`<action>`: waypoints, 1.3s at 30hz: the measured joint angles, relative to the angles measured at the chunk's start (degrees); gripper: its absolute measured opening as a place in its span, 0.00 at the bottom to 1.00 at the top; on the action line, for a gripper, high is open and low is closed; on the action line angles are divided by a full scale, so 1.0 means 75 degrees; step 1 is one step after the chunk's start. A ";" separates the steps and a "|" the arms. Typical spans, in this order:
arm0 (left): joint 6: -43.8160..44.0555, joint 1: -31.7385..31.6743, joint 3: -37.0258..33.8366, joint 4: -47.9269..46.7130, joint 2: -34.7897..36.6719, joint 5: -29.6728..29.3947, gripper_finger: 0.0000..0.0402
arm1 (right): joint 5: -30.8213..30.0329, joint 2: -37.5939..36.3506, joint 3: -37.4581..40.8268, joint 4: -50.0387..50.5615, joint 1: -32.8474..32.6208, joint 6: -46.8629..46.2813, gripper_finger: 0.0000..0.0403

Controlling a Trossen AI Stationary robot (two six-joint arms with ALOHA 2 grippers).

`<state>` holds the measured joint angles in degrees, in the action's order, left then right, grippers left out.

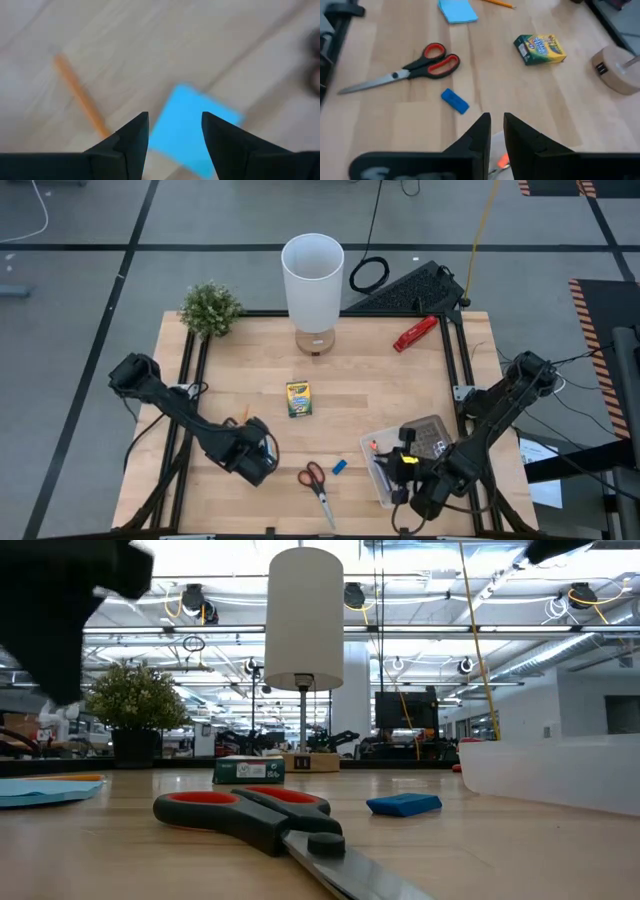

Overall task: Pack school essentials
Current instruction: Put the yellow pencil into the supplies box

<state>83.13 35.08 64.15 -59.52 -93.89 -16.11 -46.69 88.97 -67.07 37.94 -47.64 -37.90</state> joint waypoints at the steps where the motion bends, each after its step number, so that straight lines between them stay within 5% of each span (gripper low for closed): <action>1: 0.0270 0.0022 -0.0087 -0.0155 0.0000 0.0121 0.46 | 0.0003 0.0000 0.0000 0.0000 0.0081 0.0136 0.11; 9: 0.1621 0.0232 -0.0559 -0.0948 0.0000 0.0873 0.46 | 0.0169 0.0000 0.0000 -0.0012 0.0697 0.0691 0.11; 17: 0.1862 0.0305 -0.1188 -0.0192 0.0000 0.1546 0.46 | 0.1040 0.0000 0.0000 -0.0328 0.0906 0.1043 0.11; 30: 0.1932 0.0277 -0.1831 0.0671 0.0009 0.1822 0.46 | 0.1075 0.0000 0.0000 -0.0522 0.0886 0.1158 0.11; 39: 0.1788 0.0279 -0.2191 0.1415 0.0050 0.1969 0.25 | 0.1468 0.0000 0.0000 -0.0553 0.0889 0.1155 0.11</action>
<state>96.54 37.17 47.72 -48.90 -93.51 -1.34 -35.68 88.97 -67.07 33.79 -40.97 -29.24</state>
